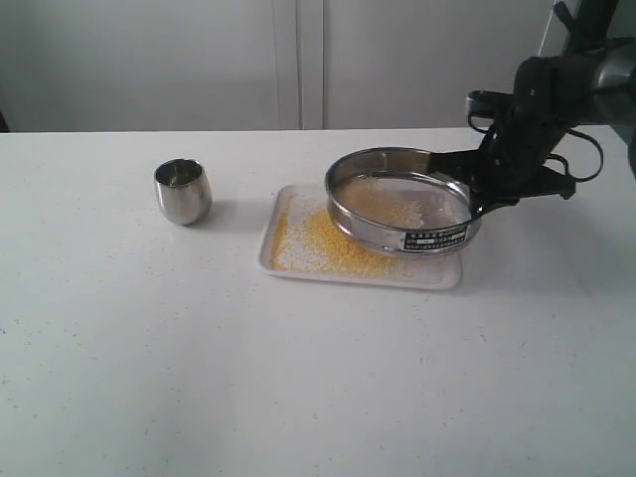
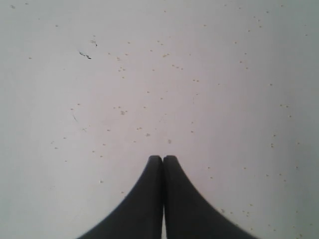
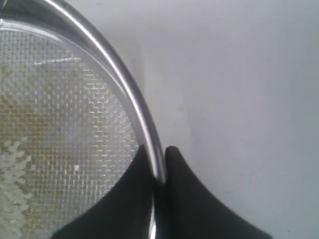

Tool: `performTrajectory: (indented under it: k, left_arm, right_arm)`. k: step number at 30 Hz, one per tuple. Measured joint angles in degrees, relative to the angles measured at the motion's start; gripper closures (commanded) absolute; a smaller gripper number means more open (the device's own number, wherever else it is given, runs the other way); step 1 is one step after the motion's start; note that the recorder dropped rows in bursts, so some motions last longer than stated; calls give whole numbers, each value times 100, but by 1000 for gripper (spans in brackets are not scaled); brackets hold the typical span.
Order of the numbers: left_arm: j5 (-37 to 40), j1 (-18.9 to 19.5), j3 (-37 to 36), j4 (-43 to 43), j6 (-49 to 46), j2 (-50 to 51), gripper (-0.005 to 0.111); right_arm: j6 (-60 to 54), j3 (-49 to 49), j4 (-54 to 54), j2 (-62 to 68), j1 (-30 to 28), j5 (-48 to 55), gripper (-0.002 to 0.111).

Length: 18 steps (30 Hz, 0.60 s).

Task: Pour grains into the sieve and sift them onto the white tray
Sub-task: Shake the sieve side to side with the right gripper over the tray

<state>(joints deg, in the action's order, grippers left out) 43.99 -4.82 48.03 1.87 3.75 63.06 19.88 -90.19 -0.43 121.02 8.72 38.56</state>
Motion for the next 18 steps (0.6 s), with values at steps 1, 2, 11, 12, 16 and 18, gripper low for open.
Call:
performTrajectory:
  k: [1, 2, 11, 12, 16, 18]
  left_arm:
    - [0, 0, 0, 0, 0, 0, 107]
    - [0, 0, 0, 0, 0, 0, 107]
    - [0, 0, 0, 0, 0, 0, 107]
    - [0, 0, 0, 0, 0, 0, 107]
    - [0, 0, 0, 0, 0, 0, 107]
    - [0, 0, 0, 0, 0, 0, 107]
  right_arm:
    - [-3, 0, 43, 0, -71, -10, 108]
    - [-40, 0, 161, 0, -84, -87, 108]
    - [-200, 12, -12, -34, 0, -180, 108]
    - [-186, 27, 1, -34, -77, -201, 108]
    - [-593, 180, 344, -43, 35, -767, 108]
    - [-706, 204, 216, -58, 248, -921, 108]
